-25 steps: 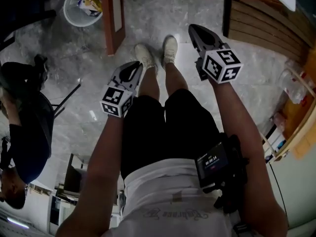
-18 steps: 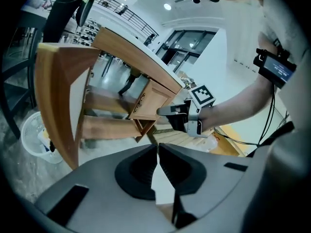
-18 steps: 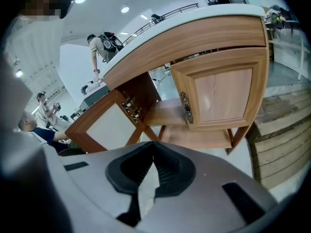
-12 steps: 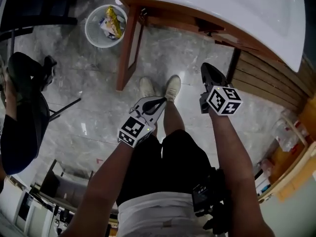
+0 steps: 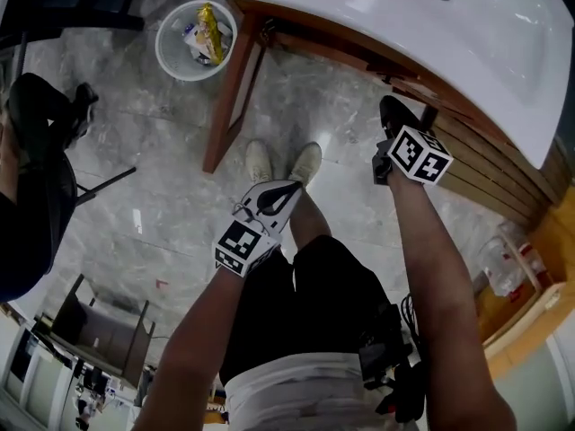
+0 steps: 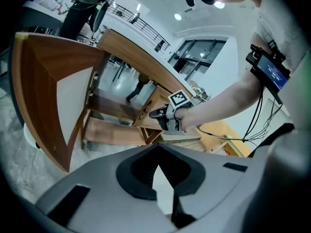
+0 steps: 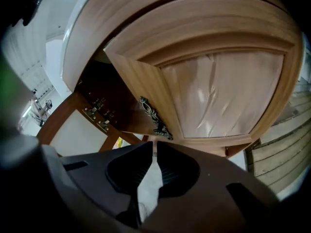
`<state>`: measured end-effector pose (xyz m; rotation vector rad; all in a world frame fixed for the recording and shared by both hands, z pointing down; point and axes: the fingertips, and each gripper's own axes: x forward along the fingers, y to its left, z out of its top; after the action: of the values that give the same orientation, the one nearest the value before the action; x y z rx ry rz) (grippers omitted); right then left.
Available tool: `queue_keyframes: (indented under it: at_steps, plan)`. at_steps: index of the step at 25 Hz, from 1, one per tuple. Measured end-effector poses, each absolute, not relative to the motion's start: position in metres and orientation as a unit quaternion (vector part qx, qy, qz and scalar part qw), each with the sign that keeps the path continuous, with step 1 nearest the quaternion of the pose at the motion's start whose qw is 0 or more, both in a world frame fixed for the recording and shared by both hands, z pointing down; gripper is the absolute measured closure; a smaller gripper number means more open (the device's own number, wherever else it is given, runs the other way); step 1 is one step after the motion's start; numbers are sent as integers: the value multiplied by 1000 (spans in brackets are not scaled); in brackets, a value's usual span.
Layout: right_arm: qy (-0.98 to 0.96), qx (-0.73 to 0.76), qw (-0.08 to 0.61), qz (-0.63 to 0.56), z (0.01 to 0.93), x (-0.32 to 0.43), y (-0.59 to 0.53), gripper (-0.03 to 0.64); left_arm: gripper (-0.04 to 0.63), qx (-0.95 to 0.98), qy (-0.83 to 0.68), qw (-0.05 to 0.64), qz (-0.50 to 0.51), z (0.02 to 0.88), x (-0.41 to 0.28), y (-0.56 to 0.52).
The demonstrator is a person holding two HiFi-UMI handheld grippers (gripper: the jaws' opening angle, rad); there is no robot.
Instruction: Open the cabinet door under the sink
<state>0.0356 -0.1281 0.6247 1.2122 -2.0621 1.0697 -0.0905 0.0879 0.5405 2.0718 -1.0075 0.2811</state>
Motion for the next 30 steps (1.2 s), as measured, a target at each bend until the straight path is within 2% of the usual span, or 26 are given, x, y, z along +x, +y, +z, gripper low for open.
queue_keyframes:
  at_steps: [3,6,7,12,23,30]
  plan:
    - [-757,441,271,397,635,32,-139,582,586,809,-415,402,108,546,-93,83]
    - [-746,443,264,422,646,32,-145,484,586,800,-430,405,103,551,-90,80]
    - [-742,446,257,430,648,32,-147,477,586,798,-434,406,101,552,-88,80]
    - [-732,444,214,470,653,26,-161,476,586,793,-442,405,108,555,-82,80]
    - [-714,422,192,525,655,22,-165,494,586,791,-448,401,118,554,-76,81]
    - [-731,417,184,508,649,23,-164,512,586,805,-423,397,122,554,-68,84]
